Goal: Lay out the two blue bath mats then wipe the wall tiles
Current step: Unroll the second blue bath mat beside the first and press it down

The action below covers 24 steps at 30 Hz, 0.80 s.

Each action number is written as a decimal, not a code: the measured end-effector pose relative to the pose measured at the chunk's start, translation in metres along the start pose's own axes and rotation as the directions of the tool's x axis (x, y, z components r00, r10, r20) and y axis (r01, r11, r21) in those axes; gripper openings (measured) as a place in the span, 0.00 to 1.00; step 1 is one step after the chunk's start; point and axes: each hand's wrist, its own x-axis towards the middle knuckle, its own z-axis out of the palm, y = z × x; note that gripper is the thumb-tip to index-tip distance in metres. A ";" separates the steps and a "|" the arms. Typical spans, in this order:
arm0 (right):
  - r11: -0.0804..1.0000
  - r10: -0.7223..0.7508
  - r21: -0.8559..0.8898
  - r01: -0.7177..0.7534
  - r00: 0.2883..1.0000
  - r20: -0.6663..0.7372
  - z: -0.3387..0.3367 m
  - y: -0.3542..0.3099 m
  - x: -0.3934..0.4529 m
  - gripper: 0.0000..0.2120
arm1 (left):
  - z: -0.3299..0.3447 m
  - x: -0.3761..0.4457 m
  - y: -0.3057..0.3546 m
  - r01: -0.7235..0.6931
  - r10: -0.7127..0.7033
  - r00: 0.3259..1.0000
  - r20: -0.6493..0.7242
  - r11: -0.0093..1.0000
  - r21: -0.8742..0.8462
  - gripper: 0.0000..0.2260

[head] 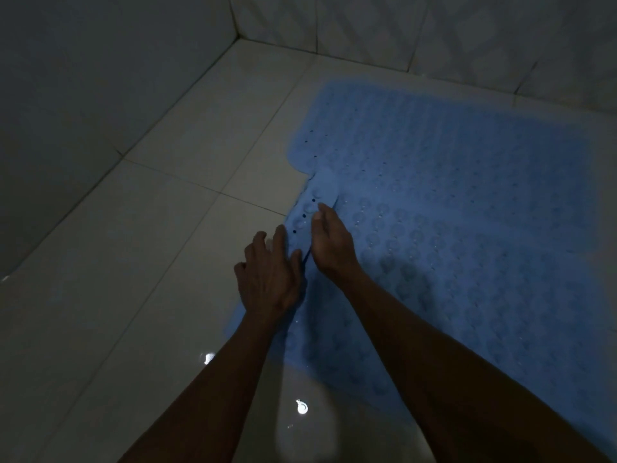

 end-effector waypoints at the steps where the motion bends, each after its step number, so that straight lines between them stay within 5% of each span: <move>1: 1.000 -0.004 -0.009 0.003 1.000 -0.018 -0.001 0.000 0.004 0.22 | 0.000 0.005 0.002 -0.008 0.007 1.000 0.011 0.999 0.036 0.25; 6: 0.994 0.020 -0.104 -0.027 0.997 -0.068 -0.016 0.005 0.022 0.21 | 0.000 0.031 0.014 -0.023 0.021 1.000 0.019 0.995 0.096 0.27; 9: 0.975 0.029 -0.216 -0.046 0.997 -0.078 -0.029 0.015 0.034 0.21 | -0.005 0.050 0.017 -0.059 0.055 0.998 0.036 0.991 0.118 0.37; 12: 0.940 -0.031 -0.340 -0.010 0.993 -0.116 -0.038 0.028 0.045 0.21 | -0.004 0.073 0.016 -0.100 0.102 0.995 -0.012 0.987 0.127 0.29; 17: 0.838 -0.104 -0.545 0.028 0.989 -0.109 -0.047 0.042 0.055 0.24 | 0.016 0.102 0.013 -0.244 0.243 0.968 0.061 0.854 0.460 0.29; 24: 0.618 -0.002 -0.782 0.079 0.995 0.098 -0.048 0.072 0.057 0.33 | 0.056 0.120 0.006 -0.248 0.212 0.963 0.165 0.937 0.247 0.31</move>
